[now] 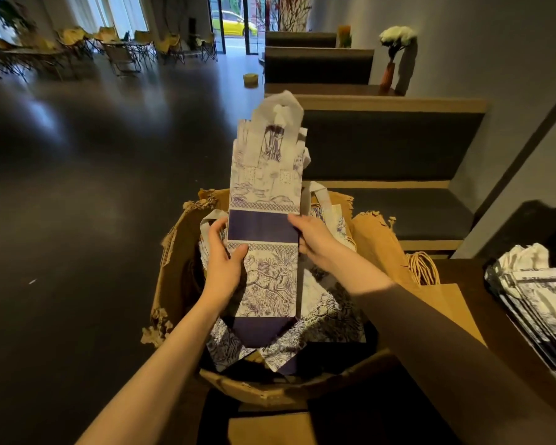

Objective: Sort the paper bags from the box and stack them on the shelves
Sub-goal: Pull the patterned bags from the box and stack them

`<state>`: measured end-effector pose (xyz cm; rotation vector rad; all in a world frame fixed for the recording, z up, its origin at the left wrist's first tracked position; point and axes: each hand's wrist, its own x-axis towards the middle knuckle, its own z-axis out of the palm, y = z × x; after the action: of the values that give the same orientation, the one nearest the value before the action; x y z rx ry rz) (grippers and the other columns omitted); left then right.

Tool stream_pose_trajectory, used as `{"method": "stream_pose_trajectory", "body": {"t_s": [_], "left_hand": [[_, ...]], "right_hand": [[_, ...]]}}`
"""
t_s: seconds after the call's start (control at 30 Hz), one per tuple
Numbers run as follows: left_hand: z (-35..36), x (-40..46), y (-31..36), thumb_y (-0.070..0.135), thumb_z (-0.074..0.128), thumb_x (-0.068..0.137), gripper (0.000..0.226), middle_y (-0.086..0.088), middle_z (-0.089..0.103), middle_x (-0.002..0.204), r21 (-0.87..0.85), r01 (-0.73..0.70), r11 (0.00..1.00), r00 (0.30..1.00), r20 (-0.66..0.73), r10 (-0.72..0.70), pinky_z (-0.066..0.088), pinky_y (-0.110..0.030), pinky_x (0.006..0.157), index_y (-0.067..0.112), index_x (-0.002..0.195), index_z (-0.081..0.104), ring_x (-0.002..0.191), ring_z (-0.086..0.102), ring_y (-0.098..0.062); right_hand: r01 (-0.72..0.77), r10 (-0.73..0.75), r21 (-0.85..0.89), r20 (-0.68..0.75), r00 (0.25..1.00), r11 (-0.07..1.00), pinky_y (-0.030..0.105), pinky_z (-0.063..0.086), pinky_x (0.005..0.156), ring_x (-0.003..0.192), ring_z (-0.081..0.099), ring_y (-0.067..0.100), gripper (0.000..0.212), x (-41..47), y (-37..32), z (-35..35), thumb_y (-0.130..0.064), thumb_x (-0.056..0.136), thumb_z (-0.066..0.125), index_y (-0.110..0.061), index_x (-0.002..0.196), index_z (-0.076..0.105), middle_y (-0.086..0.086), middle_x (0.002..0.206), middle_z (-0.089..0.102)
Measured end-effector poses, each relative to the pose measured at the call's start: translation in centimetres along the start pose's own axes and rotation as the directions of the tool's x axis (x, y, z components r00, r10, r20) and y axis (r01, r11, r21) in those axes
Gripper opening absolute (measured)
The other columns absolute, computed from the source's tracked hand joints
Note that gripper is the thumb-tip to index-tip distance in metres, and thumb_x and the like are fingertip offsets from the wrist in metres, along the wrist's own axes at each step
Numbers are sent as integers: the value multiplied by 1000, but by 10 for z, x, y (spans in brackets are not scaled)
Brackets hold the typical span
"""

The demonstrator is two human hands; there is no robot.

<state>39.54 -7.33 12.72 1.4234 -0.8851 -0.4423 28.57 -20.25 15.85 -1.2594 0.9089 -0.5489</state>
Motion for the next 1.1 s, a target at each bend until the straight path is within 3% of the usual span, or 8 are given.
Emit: {"method": "stream_pose_trajectory", "body": {"t_s": [0.1,0.2,0.3,0.47,0.57,0.73,0.9,1.1], "left_hand": [[3,2,0,1,47,95,45,13,47,116,16,67,998,998,18,-68,43,-4,76,11,136,32,106,53,-1],[7,4,1,4,46,96,39,6,51,123,64,46,997,996,78,-51,37,-13,91,10,134,40,122,46,-14],[13,7,12,9,45,97,41,-2,46,135,31,50,998,989,136,-54,36,-32,105,20,135,35,126,44,-16],[24,10,45,13,42,99,55,6,36,137,49,-73,996,974,217,61,29,-11,95,12,147,16,124,36,-5],[33,5,63,15,42,99,58,6,37,136,39,-90,995,964,256,78,30,-12,95,12,148,12,122,37,-4],[48,-7,90,20,40,100,52,2,38,139,37,-55,998,941,336,39,32,-20,99,12,147,18,125,39,-10],[72,-28,109,21,44,99,32,-4,57,121,73,35,997,905,420,-63,45,-16,77,8,128,46,105,56,-15],[129,-42,125,20,42,99,12,-4,64,107,52,81,995,919,383,-95,49,-35,89,20,102,53,98,63,-19]], "right_hand": [[107,-108,-91,-5,994,990,34,49,97,113,58,24,40,-11,8,-1,-13,96,51,-6,133,38,11,132,55],[243,-249,-101,-47,967,965,51,34,110,133,41,29,54,-13,14,-3,-20,95,53,-11,143,29,12,145,42],[291,-295,-46,-98,951,955,47,36,109,133,42,25,52,-23,3,-5,-19,96,50,-14,144,30,7,144,43],[352,-358,-63,-133,924,934,46,37,109,130,45,22,55,-51,-26,-12,-9,97,47,-15,147,25,7,143,44],[410,-419,-88,-189,888,908,47,38,107,128,46,24,54,-67,-36,-21,-5,97,46,-12,147,26,9,142,45],[464,-454,-36,-292,842,885,36,47,97,117,53,18,45,-96,-47,-46,-4,97,45,-12,141,35,7,131,52],[438,-383,43,-415,826,898,22,51,75,104,58,18,37,-108,-53,-87,-7,97,48,-4,134,42,11,124,56],[283,-226,143,-322,919,948,40,53,86,106,61,30,30,-119,-62,-146,-5,98,42,-2,127,51,15,119,61]]}}
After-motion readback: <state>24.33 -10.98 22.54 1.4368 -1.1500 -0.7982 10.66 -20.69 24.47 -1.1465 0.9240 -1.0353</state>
